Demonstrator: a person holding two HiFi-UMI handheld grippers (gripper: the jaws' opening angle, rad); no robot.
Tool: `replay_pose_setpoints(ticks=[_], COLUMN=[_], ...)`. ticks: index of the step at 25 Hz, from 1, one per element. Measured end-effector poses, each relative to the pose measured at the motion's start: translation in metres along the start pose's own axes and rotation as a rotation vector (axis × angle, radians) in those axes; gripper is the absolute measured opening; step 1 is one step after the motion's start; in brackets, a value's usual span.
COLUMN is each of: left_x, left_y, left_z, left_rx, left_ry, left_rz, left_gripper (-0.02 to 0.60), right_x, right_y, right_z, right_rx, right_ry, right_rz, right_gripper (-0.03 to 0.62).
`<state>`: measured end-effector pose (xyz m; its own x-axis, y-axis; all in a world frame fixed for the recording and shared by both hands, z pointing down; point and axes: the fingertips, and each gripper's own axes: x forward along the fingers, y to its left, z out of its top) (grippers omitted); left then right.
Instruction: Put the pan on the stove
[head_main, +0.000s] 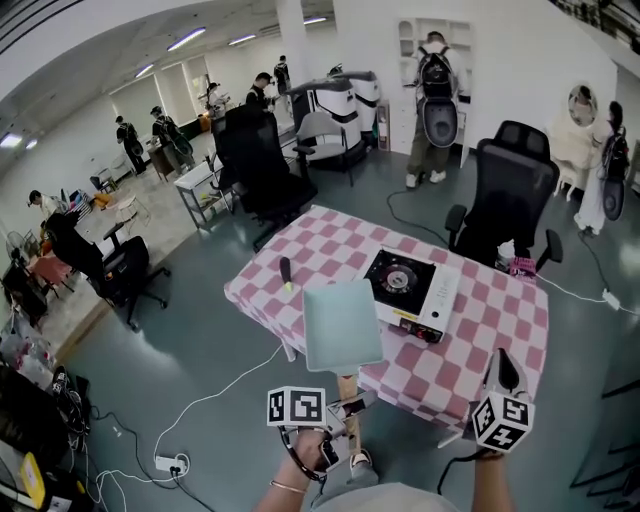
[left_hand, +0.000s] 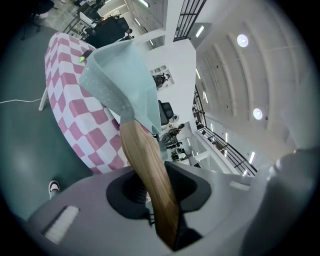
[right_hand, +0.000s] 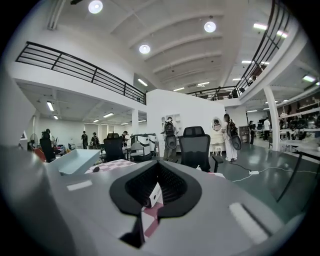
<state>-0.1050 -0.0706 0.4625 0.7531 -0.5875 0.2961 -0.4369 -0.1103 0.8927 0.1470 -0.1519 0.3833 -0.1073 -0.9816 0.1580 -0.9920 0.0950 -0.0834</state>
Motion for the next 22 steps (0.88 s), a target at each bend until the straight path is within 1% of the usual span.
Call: replay_pose_setpoints(ticks=[5, 8, 11, 13, 16, 19, 22], left_x=[0.007, 0.011, 0.018, 0.023, 0.028, 0.035, 0.040], left_y=[0.015, 0.023, 0.028, 0.029, 0.036, 0.039, 0.041], left_z=[0.044, 0.064, 0.081, 0.089, 0.096, 0.104, 0.106], left_rx=[0.010, 0.016, 0.015, 0.005, 0.011, 0.016, 0.005], left_ry=[0.019, 0.037, 0.049, 0.056, 0.071, 0.080, 0.091], left_rz=[-0.009, -0.006, -0.009, -0.016, -0.003, 0.009, 0.023], left_gripper=[0.089, 0.089, 0.089, 0.089, 0.089, 0.089, 0.089], right_x=[0.040, 0.057, 0.071, 0.079, 0.091, 0.104, 0.115], right_y=[0.020, 0.031, 0.031, 0.027, 0.022, 0.023, 0.027], right_z=[0.014, 0.015, 0.013, 0.007, 0.000, 0.001, 0.000], right_rx=[-0.011, -0.015, -0.025, -0.027, -0.019, -0.006, 0.004], right_ry=[-0.015, -0.016, 0.002, 0.026, 0.046, 0.039, 0.045], right_rz=[-0.027, -0.034, -0.055, -0.070, -0.085, -0.082, -0.072], right_gripper=[0.009, 0.009, 0.009, 0.009, 0.009, 0.010, 0.009])
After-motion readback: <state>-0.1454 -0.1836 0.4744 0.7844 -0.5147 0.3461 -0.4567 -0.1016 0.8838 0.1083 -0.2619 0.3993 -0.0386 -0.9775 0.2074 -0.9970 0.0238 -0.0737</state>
